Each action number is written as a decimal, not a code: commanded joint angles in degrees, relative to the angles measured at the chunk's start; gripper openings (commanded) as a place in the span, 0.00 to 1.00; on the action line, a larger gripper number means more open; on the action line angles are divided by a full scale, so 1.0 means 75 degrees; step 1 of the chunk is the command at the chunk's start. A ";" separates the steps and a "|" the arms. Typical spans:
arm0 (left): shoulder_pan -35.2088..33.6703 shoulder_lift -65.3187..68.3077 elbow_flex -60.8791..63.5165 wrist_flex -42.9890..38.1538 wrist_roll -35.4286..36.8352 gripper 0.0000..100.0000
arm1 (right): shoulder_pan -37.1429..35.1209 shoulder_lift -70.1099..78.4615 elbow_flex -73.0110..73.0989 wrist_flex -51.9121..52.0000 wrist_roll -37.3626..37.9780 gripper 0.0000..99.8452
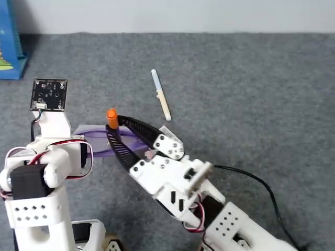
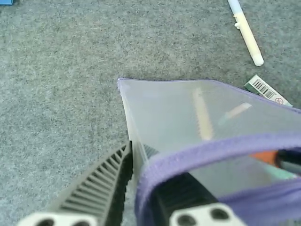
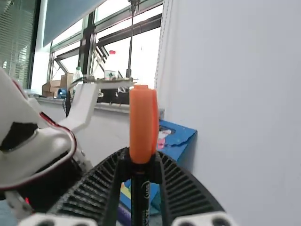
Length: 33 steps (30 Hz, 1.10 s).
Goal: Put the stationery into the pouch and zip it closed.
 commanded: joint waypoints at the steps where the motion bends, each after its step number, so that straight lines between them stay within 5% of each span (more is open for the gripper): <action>1: -0.0059 0.0012 -0.0029 -0.0012 0.0047 0.01 | -0.0041 0.0252 -0.0539 0.0193 0.0094 0.03; 7: -0.0059 0.0012 -0.0029 -0.0012 0.0047 0.01 | -0.0064 -0.0147 -0.0891 0.1752 0.0082 0.23; 15: -0.0059 0.0012 -0.0029 -0.0012 0.0047 0.01 | -0.0088 -0.1483 -0.2286 0.6019 0.0059 0.15; 22: -0.0059 0.0012 -0.0006 0.0000 0.0047 0.01 | 0.1436 -0.1940 -0.3012 0.8973 -0.0832 0.14; 33: -0.0059 0.0012 0.0041 -0.0012 0.0047 0.01 | 0.3089 -0.1799 -0.2848 1.0497 -0.0949 0.14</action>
